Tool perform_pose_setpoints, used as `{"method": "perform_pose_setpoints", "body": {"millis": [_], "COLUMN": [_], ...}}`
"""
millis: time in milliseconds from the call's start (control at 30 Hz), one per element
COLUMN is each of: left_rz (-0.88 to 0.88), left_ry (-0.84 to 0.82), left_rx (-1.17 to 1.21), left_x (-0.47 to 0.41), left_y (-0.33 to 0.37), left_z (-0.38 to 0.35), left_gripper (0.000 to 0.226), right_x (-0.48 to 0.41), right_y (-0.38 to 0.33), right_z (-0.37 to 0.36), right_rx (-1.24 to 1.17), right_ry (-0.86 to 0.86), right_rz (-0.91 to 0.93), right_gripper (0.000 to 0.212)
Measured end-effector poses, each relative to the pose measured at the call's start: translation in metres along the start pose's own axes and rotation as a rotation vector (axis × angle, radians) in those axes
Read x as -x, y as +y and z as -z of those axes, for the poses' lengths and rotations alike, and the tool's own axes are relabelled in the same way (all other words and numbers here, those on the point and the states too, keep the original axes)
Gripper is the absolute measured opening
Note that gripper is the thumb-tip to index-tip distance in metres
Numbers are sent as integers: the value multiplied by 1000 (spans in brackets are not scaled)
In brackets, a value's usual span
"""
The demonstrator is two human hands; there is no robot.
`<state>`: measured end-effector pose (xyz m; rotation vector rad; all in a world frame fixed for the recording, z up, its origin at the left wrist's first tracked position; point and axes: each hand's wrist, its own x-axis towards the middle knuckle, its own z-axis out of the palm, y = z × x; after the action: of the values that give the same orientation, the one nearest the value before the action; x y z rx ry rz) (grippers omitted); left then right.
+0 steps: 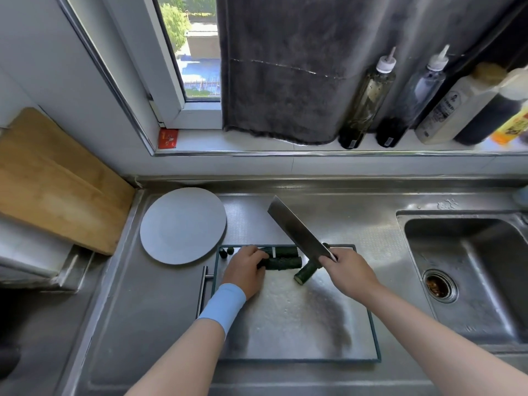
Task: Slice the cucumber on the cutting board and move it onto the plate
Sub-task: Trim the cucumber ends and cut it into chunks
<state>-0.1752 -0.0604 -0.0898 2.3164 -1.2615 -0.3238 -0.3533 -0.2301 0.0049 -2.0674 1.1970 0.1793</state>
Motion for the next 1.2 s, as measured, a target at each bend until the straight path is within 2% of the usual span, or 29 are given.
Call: {"method": "perform_pose_setpoints", "body": {"millis": [133,233,367,533,700,767,867,1033,1200], "left_rz": [-28,-91,-92,-21,-153,-198,-207,-196,-137], "left_ry": [43,-87,-240,-166,-227,-209,-98,68,174], "left_rx": [103,107,11,29,-19,-49,-37,-30,-53], "left_x": [0,-8,-15,-12,9,22,44,73,86], "left_y": [32,70,101,92,60,38,5,-8,-11], "left_z": [0,-13,-38,-48,-34,-26,-16,-3,-15], "left_gripper": [21,20,38,40,43,46,54,37,23], "right_x": [0,0,-1,0,5,8,13,24,30], "right_y": [10,17,22,27,22,18,11,-7,-12], "right_z": [7,13,19,22,14,7,-5,-27,-43], "right_rx": [-27,-48,-50,-50,-24,-6,48,157,340], "right_ry": [17,30,49,22,-31,-55,-106,-194,-180], "right_rz": [-20,-18,-8,20,38,66,127,216,304], "right_gripper": [26,26,26,24,23,25,29,32,26]}}
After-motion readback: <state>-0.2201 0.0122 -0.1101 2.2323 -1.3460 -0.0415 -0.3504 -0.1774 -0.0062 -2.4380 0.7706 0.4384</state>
